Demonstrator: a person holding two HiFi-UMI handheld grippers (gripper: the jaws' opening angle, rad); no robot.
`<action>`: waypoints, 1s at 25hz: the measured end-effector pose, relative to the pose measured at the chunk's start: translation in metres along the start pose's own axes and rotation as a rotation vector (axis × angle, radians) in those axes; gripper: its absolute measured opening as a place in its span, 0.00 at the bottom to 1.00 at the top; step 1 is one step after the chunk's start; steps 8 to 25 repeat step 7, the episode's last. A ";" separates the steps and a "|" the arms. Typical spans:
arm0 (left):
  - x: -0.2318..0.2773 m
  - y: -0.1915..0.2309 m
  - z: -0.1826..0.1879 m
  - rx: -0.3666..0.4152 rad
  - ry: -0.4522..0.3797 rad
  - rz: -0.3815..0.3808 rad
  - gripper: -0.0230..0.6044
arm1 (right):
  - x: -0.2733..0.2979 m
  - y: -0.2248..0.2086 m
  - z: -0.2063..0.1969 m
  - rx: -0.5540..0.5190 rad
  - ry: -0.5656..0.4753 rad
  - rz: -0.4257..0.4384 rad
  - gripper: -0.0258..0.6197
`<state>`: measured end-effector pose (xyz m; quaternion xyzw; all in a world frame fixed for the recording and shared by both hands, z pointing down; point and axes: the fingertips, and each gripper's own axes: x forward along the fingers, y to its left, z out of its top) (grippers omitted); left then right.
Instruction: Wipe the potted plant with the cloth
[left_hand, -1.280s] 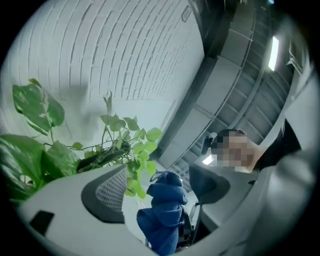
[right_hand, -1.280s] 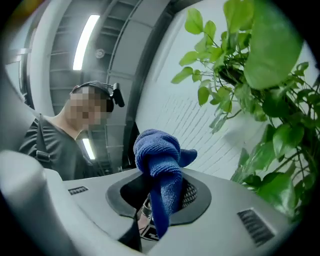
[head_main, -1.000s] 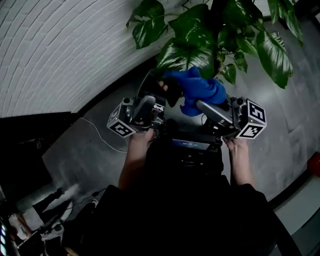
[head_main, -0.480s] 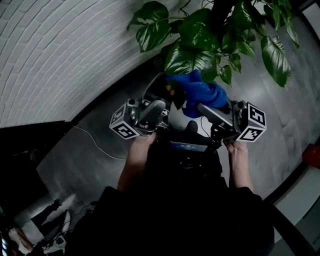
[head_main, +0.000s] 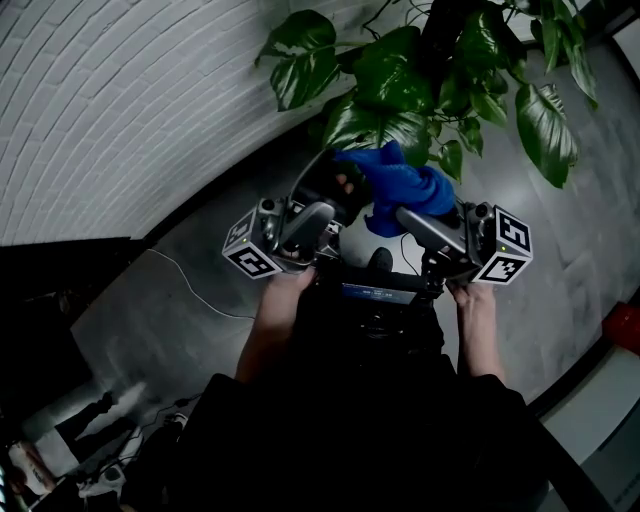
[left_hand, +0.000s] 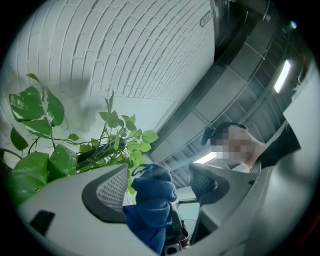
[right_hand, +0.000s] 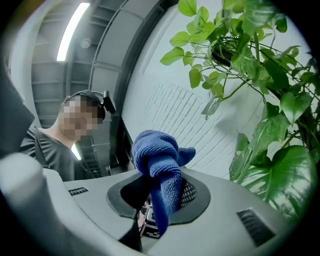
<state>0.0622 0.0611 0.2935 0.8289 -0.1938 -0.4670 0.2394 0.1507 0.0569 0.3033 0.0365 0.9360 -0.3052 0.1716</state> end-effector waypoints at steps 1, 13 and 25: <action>0.001 0.002 -0.003 -0.002 -0.003 0.006 0.67 | -0.003 -0.001 0.002 0.005 -0.001 0.001 0.20; 0.010 0.012 -0.019 -0.005 -0.011 0.031 0.67 | -0.023 -0.011 0.006 0.029 0.006 0.005 0.20; 0.010 0.012 -0.019 -0.005 -0.011 0.031 0.67 | -0.023 -0.011 0.006 0.029 0.006 0.005 0.20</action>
